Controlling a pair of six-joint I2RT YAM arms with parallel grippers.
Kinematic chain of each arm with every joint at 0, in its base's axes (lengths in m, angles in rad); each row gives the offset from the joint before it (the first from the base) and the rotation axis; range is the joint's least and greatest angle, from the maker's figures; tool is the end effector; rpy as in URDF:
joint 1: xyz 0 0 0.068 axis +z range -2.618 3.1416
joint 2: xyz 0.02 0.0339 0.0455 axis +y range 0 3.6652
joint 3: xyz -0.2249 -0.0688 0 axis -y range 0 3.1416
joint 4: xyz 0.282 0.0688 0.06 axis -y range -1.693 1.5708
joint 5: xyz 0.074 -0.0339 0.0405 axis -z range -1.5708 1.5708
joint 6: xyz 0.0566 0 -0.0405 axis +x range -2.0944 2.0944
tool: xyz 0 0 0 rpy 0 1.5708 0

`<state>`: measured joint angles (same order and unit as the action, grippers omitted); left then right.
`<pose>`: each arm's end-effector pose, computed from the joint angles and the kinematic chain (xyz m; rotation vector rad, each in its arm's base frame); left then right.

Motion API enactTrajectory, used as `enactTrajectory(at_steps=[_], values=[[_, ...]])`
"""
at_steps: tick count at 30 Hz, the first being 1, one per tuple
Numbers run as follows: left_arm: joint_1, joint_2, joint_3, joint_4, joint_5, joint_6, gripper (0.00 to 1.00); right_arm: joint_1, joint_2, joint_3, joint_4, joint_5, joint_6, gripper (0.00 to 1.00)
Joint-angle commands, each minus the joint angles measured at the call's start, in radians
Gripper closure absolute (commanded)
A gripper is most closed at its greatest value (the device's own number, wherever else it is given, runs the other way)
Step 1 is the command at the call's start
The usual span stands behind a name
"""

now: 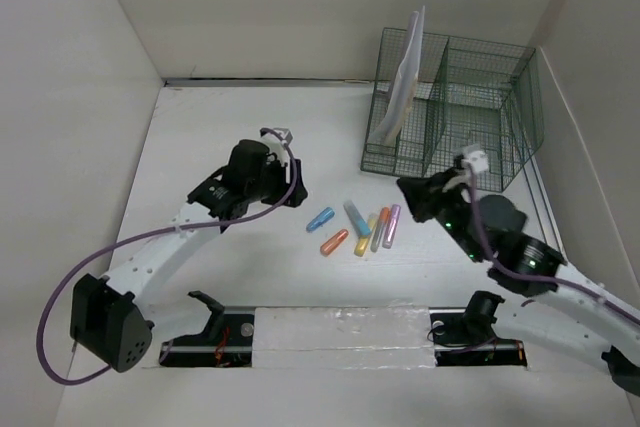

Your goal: Organize the desk

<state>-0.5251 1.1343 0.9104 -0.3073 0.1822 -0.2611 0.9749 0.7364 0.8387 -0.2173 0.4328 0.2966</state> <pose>0.2761 -0.1718 0.2475 0.3962 2.1262 -0.6557 0.1613 0.1955 0.3386 -0.2482 1.6918 0.5911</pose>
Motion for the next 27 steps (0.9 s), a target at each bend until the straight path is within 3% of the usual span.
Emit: enactTrajectory(at_steps=[1,3,6,8,15,21,27], values=[[-0.126,0.054,0.03,0.022,-0.08,-0.016,0.4,-0.001,-0.155,-0.058,0.082,0.139,0.018,0.87],[-0.188,0.109,0.065,0.01,-0.154,-0.047,0.4,-0.001,-0.222,-0.114,0.11,0.168,0.03,0.83],[-0.262,0.159,0.091,0.023,-0.242,-0.091,0.39,-0.012,-0.247,-0.17,0.119,0.201,0.058,0.68],[-0.306,0.194,0.067,0.052,-0.314,-0.127,0.36,-0.012,-0.253,-0.206,0.125,0.192,0.071,0.65],[-0.306,0.324,0.018,0.192,-0.34,-0.153,0.39,-0.03,-0.246,-0.28,0.183,0.118,0.073,0.64],[-0.306,0.435,0.042,0.22,-0.397,-0.104,0.42,-0.05,-0.302,-0.322,0.18,0.09,0.088,0.65],[-0.286,0.492,0.03,0.286,-0.363,-0.083,0.52,-0.059,-0.388,-0.363,0.17,0.083,0.096,0.65]])
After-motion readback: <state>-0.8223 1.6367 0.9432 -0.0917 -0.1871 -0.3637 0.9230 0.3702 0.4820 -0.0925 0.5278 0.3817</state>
